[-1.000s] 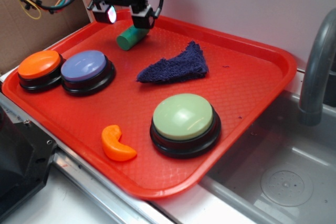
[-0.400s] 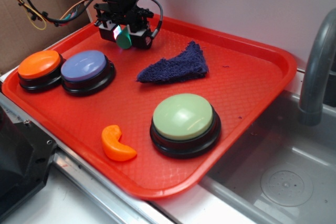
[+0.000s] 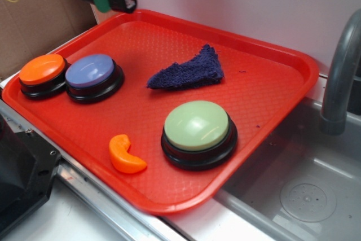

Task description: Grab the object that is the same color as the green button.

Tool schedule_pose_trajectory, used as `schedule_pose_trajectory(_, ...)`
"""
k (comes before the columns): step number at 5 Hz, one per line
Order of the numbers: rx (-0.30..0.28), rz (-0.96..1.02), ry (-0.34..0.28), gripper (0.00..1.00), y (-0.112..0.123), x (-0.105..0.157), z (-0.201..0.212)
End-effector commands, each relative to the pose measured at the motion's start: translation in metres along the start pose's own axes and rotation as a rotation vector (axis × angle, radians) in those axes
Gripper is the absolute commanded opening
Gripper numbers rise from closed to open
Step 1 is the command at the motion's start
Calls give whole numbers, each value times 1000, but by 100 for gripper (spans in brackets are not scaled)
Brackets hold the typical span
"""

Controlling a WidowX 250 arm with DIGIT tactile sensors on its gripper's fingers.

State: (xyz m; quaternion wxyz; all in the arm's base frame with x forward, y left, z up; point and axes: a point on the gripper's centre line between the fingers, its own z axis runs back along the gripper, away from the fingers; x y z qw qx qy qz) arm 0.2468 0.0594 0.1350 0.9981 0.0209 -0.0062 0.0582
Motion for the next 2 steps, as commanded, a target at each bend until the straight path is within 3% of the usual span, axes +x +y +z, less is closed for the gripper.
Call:
schedule_pose_trajectory(1,-24,-177,-64,0,-20,-27,79)
schedule_pose_trajectory(2,-40,-189,-64,0,-27,-32,78)
